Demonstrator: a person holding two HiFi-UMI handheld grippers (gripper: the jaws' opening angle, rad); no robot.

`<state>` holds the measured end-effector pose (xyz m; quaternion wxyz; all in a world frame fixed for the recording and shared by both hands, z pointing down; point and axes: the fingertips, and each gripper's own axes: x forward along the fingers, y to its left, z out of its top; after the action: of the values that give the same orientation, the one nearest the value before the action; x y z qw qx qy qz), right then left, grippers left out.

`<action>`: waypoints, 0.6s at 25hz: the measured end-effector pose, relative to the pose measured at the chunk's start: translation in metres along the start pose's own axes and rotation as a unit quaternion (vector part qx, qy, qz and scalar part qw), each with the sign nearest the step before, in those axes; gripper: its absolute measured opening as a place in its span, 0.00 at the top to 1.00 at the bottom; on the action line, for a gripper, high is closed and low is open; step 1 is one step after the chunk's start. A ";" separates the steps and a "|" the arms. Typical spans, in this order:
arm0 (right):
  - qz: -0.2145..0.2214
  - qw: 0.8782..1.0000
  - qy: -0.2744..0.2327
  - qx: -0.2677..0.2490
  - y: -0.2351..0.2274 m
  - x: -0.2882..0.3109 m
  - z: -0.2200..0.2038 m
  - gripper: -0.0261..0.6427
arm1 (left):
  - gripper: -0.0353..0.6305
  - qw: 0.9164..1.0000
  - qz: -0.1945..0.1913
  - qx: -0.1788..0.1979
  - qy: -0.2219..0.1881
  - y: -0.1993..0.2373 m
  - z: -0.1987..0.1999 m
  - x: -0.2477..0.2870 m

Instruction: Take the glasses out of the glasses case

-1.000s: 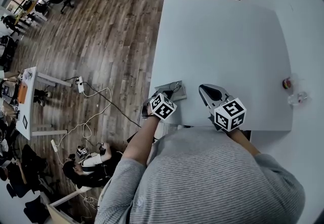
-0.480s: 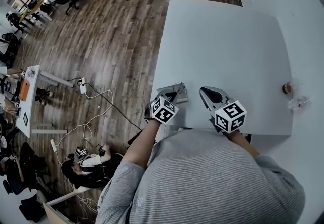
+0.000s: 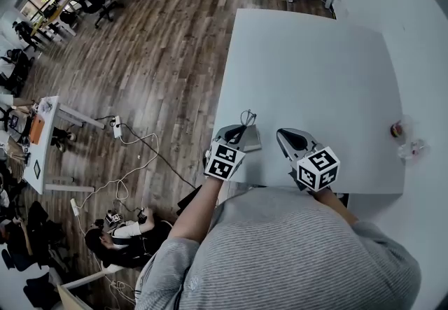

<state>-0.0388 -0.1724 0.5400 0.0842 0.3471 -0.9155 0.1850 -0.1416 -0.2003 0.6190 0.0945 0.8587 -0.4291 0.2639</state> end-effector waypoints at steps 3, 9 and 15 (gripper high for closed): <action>-0.001 1.000 -0.001 -0.002 0.002 0.001 0.001 0.94 | 0.91 0.999 0.003 -0.021 -0.050 0.000 0.031 -0.016; 0.001 1.000 -0.005 -0.004 0.003 0.003 0.006 0.94 | 0.91 0.994 0.002 -0.033 -0.105 -0.005 0.069 -0.034; 0.000 1.000 -0.007 -0.004 -0.001 0.003 0.004 0.94 | 0.91 0.992 0.004 -0.039 -0.116 -0.006 0.073 -0.035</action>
<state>-0.0403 -0.1768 0.5375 0.0789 0.3481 -0.9170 0.1783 -0.1270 -0.2009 0.5390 0.0765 0.8776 -0.4503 0.1455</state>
